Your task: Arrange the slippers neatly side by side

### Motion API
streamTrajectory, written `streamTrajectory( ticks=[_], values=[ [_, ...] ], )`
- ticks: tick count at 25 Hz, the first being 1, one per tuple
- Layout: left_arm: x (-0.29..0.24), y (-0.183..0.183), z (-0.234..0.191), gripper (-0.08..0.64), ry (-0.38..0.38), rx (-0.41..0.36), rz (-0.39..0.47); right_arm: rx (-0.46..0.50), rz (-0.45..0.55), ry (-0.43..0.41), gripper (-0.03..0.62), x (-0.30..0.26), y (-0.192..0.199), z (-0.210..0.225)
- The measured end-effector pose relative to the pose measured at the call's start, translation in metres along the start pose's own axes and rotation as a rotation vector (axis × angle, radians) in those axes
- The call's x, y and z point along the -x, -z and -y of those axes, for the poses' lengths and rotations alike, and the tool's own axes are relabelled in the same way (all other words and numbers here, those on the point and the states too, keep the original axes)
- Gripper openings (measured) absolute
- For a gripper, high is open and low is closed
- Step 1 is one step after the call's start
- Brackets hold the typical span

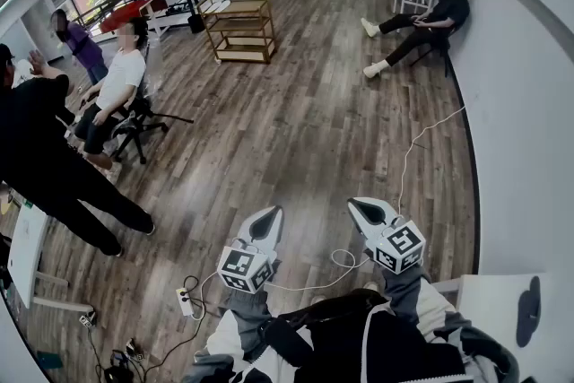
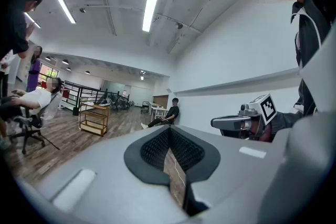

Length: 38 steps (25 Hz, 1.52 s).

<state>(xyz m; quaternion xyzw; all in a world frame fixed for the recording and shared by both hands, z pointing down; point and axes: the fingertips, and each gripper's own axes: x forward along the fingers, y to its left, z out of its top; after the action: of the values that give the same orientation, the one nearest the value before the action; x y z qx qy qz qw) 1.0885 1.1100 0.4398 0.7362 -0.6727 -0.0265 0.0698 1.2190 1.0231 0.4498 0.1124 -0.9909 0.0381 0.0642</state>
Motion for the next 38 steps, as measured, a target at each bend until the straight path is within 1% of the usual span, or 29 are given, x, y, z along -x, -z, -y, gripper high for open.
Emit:
streamTrajectory(
  ticks=[9,14,18,22,27,32,38],
  values=[
    [-0.001,-0.003,-0.001,0.012,0.004,-0.007,0.001,0.001,0.002,-0.009,0.002,-0.005,-0.002,-0.001],
    [0.002,-0.002,0.0,0.012,0.001,-0.004,0.001,-0.038,0.03,-0.032,0.005,-0.006,-0.004,-0.006],
    [0.007,0.002,-0.001,0.012,-0.007,-0.004,0.008,-0.038,0.039,-0.027,0.005,-0.006,-0.003,-0.008],
    [0.008,0.008,-0.007,0.012,-0.015,0.01,0.01,-0.042,0.05,-0.017,0.005,-0.007,-0.003,-0.009],
    [-0.003,0.013,-0.013,0.012,-0.001,0.028,0.016,-0.021,0.041,-0.035,0.005,-0.013,-0.003,-0.009],
    [-0.03,0.012,-0.014,0.012,0.016,0.024,0.015,-0.013,0.038,-0.044,0.005,-0.023,-0.007,0.011],
    [-0.08,0.02,-0.047,0.012,-0.017,0.041,-0.012,-0.038,0.036,-0.103,0.005,-0.071,0.004,0.057]
  ],
)
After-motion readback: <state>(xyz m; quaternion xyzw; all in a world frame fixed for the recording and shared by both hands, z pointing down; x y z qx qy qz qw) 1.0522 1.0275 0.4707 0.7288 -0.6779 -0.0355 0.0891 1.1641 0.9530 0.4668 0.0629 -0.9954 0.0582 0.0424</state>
